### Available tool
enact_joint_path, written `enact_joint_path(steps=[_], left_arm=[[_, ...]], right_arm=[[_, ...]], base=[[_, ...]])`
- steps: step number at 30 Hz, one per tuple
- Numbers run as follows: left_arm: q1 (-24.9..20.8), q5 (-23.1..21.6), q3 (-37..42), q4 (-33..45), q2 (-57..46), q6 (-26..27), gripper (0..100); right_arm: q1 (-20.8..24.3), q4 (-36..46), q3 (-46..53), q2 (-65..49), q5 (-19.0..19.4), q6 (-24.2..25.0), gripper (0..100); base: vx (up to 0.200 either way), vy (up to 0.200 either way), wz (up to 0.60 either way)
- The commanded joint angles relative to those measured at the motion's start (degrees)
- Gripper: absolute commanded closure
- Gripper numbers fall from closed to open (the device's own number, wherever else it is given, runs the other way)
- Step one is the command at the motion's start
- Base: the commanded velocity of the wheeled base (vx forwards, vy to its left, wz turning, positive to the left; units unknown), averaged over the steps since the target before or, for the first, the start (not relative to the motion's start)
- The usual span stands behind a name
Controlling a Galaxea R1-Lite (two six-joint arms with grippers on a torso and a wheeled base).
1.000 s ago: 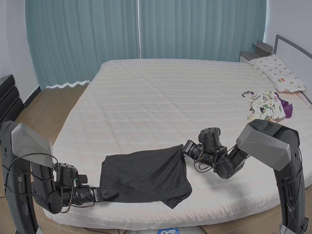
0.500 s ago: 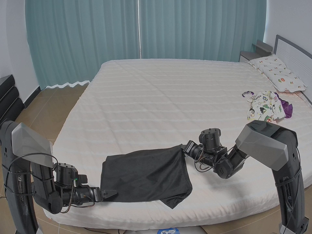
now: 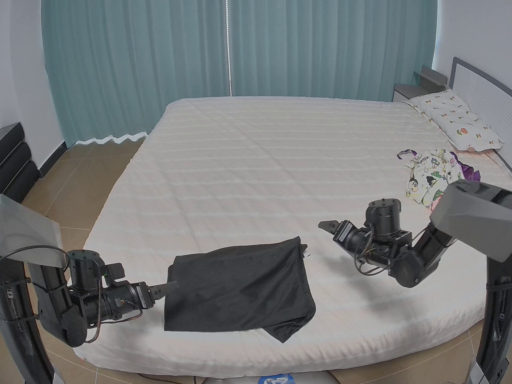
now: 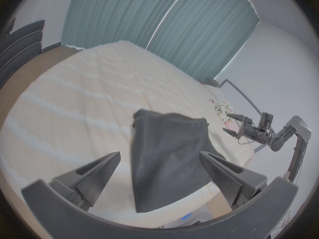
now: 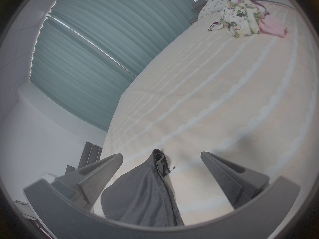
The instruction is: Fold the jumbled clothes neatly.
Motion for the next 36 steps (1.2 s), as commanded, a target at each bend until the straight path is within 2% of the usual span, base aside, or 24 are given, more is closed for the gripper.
enact_joint_path(steps=[1,3,5,7,10,11,13,15,17,18,19,22,23,27,30,33,36], left_arm=[[0.9,3.2,2.4,1.2,-20.5,-1.1,0],[0.9,3.4,2.9,2.8,-25.3,-1.1,0],[0.9,4.2,3.5,7.8,-33.9,-1.1,0],[0.9,4.9,3.4,10.7,-37.2,-1.1,0],[0.9,6.1,2.5,27.1,-53.6,-1.8,0],[0.9,6.1,2.4,28.2,-54.8,-1.9,0],[0.9,6.2,1.7,37.1,-64.0,-2.0,0],[0.9,6.1,1.0,42.6,-69.8,-2.1,0],[0.8,5.4,0.9,50.7,-77.3,-2.1,0],[0.8,5.4,0.9,50.7,-77.3,-2.1,0],[0.5,5.2,1.5,56.8,-82.9,-1.9,0],[0.4,5.2,1.3,65.1,-90.4,-1.9,0],[0.4,5.2,1.3,65.9,-91.1,-1.9,0],[0.4,5.6,2.0,74.4,-101.6,-1.7,0],[0.8,5.9,1.7,79.3,-108.1,-0.9,0],[1.2,6.2,2.0,83.3,-113.1,0.6,0],[3.3,6.1,2.7,85.9,-116.7,4.8,0]], right_arm=[[-3.9,-3.8,18.2,-24.4,1.0,-1.6,0],[-4.2,-3.7,22.1,-30.1,1.3,-3.8,0],[-4.4,-3.7,28.8,-39.4,1.3,-8.2,0],[-4.6,-3.6,31.0,-42.7,1.3,-9.2,0],[-4.7,-0.5,39.0,-57.2,0.8,-14.8,0],[-4.7,-0.1,39.4,-58.2,0.8,-15.3,0],[-4.7,3.4,41.3,-65.9,0.7,-17.8,0],[-4.7,6.4,42.0,-71.3,0.7,-18.6,0],[-5.0,12.9,42.2,-78.7,0.4,-19.8,0],[-5.0,12.9,42.2,-78.7,0.4,-19.8,0],[-6.0,19.4,42.1,-84.6,0.1,-21.0,0],[-6.8,29.1,42.1,-94.4,0.3,-23.5,0],[-6.8,30.0,42.1,-95.4,0.4,-23.7,0],[-7.1,43.7,43.1,-108.0,0.3,-27.6,0],[-8.4,49.6,43.9,-115.3,0.3,-30.1,0],[-10.9,53.7,44.5,-120.8,0.3,-33.2,0],[-13.5,54.4,45.3,-121.5,0.1,-34.7,0]], base=[[0.0,0.0,0.0],[0.0,0.0,0.0],[0.0,0.0,0.0],[0.0,0.0,0.0],[0.0,0.0,0.0],[0.0,0.0,0.0],[0.0,0.0,0.0],[0.0,0.0,0.0],[0.0,0.0,0.0],[0.0,0.0,0.0],[0.0,0.0,0.0],[0.0,0.0,0.0],[0.0,0.0,0.0],[0.0,0.0,0.0],[0.0,0.0,0.0],[0.0,0.0,0.0],[0.0,0.0,0.0]])
